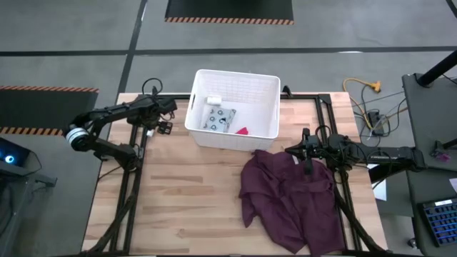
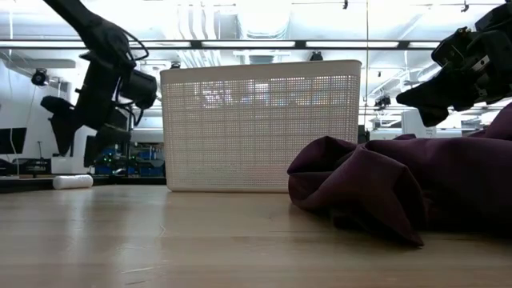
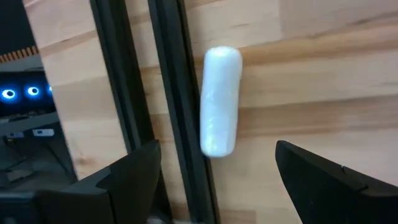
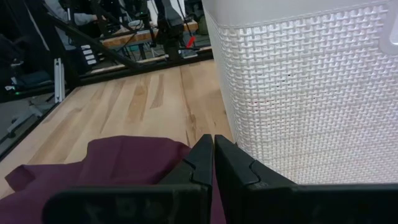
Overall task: Pick & place medical supplies in basket/bin
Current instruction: Put the roller gauze into the white bin
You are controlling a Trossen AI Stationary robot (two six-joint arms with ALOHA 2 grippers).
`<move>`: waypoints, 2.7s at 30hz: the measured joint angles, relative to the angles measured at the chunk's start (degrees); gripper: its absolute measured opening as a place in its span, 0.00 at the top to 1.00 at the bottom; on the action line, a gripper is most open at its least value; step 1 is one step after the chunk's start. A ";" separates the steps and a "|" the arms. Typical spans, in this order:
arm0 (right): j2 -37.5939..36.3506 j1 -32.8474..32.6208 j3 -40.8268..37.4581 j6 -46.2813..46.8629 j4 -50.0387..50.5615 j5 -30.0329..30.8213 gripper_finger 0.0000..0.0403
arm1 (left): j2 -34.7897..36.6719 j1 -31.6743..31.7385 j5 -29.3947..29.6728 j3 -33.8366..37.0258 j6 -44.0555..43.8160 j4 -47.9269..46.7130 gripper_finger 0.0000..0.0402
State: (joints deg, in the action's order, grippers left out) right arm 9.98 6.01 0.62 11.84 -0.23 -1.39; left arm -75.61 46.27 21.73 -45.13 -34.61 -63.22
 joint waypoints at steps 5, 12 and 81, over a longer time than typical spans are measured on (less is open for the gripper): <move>0.00 -0.01 0.00 0.00 0.00 0.00 0.98 | -0.02 0.34 0.05 1.46 2.26 5.72 0.26; 0.00 0.00 0.00 0.12 0.00 0.01 0.98 | -1.58 1.03 1.08 4.28 2.19 9.38 0.26; 0.37 0.00 0.00 0.40 -0.02 0.02 0.98 | 20.35 -9.30 -39.12 -22.26 9.44 43.84 0.91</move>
State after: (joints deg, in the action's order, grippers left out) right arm 10.35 6.01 0.62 12.23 -0.25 -1.37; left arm -55.26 36.97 -17.39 -67.40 -25.17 -19.38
